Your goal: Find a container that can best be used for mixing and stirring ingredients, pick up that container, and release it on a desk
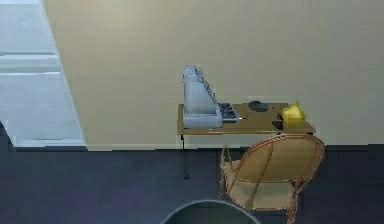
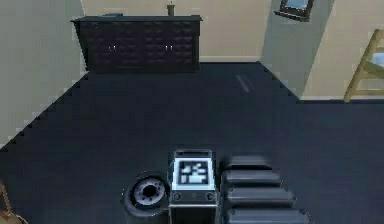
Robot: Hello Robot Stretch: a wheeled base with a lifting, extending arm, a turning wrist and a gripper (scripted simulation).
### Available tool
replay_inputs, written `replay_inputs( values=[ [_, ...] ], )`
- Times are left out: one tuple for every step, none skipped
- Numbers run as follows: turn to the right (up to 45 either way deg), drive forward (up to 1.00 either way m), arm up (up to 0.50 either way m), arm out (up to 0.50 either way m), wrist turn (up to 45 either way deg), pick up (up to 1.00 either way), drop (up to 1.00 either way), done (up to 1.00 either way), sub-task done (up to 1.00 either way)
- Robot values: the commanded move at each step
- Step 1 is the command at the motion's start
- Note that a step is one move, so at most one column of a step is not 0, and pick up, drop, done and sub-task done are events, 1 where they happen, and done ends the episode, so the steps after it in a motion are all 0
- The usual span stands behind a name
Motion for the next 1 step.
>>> replay_inputs(
  values=[
    [-27.0,0.00,0.00,0.00,0.0,0.00,0.00,0.00,0.00]
  ],
)
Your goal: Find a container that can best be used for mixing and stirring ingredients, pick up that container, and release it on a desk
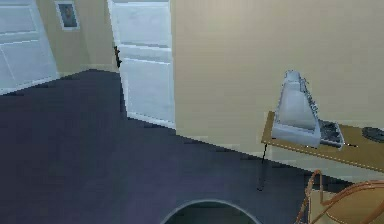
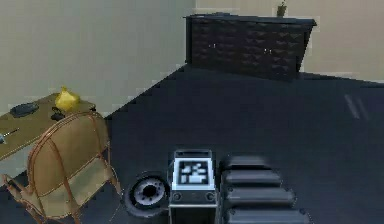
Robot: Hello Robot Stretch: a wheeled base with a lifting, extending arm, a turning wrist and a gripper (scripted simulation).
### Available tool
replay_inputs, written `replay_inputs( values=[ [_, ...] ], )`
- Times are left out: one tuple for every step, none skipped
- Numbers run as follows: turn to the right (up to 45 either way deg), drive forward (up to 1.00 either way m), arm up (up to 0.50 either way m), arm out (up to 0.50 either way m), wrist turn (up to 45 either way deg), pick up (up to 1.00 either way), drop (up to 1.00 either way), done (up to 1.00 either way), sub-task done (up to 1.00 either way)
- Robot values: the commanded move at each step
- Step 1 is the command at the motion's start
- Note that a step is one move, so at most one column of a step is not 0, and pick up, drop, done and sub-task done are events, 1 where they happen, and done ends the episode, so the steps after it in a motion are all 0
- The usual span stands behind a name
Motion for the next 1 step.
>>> replay_inputs(
  values=[
    [0.0,0.80,0.00,0.00,0.0,0.00,0.00,0.00,0.00]
  ],
)
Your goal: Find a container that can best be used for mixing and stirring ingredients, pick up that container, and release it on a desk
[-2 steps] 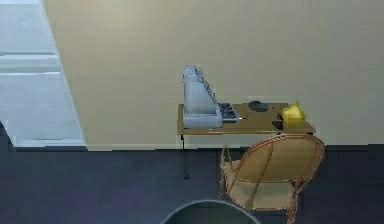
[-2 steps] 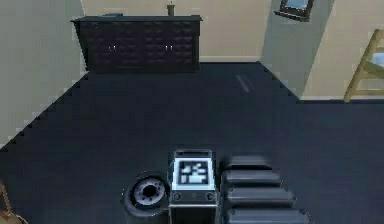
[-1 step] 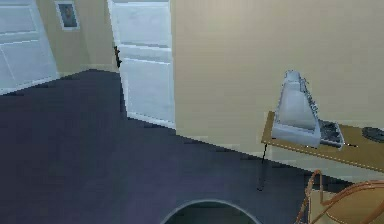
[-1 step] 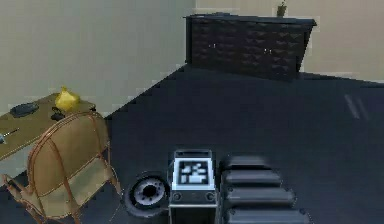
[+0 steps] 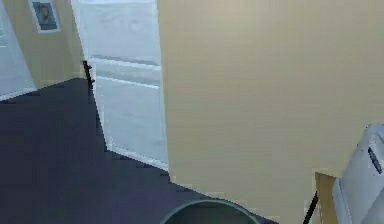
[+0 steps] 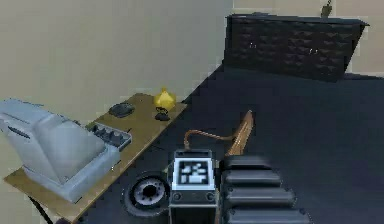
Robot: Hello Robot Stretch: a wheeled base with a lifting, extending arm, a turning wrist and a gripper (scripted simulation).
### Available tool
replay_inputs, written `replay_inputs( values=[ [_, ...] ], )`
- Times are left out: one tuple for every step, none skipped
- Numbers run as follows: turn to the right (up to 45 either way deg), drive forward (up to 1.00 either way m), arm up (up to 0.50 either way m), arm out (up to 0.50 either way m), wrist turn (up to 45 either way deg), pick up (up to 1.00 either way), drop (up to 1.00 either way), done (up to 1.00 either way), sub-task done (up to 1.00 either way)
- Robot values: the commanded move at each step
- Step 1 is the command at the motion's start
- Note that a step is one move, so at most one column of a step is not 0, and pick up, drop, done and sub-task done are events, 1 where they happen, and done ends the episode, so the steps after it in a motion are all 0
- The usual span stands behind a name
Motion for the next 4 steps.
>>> replay_inputs(
  values=[
    [-45.0,0.00,0.00,0.00,0.0,0.00,0.00,0.00,0.00],
    [-39.0,0.00,0.00,0.00,0.0,0.00,0.00,0.00,0.00],
    [45.0,0.00,0.00,0.00,0.0,0.00,0.00,0.00,0.00],
    [27.0,0.00,0.00,0.00,0.0,0.00,0.00,0.00,0.00]
  ],
)
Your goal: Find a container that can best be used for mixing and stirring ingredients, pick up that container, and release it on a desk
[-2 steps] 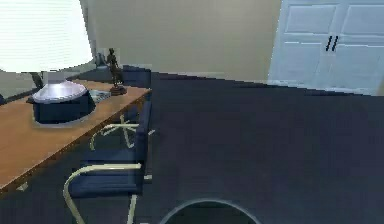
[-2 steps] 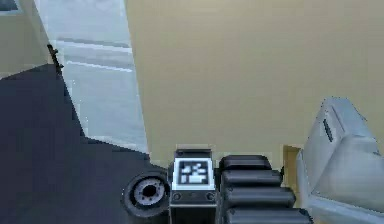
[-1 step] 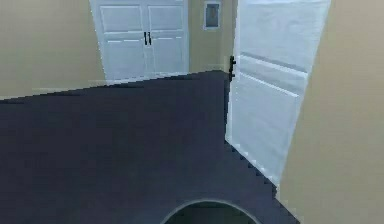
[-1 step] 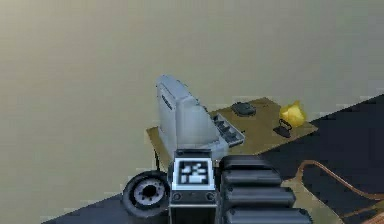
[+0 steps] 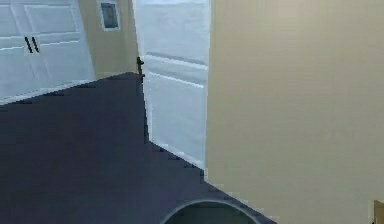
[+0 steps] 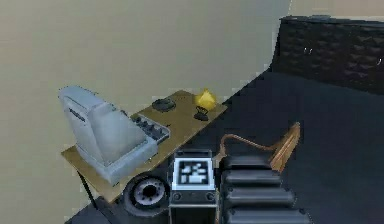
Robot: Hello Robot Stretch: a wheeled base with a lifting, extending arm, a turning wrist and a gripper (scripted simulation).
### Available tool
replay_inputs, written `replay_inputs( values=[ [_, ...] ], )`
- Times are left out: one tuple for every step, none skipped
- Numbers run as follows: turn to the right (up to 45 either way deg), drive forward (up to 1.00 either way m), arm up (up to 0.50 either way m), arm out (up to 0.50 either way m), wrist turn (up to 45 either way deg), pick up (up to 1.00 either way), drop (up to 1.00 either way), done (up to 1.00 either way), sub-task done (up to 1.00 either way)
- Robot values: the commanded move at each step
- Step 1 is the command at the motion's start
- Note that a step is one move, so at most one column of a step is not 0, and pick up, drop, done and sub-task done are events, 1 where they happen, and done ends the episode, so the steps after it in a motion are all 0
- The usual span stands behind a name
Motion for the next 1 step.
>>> replay_inputs(
  values=[
    [3.0,0.00,0.00,0.00,0.0,0.00,0.00,0.00,0.00]
  ],
)
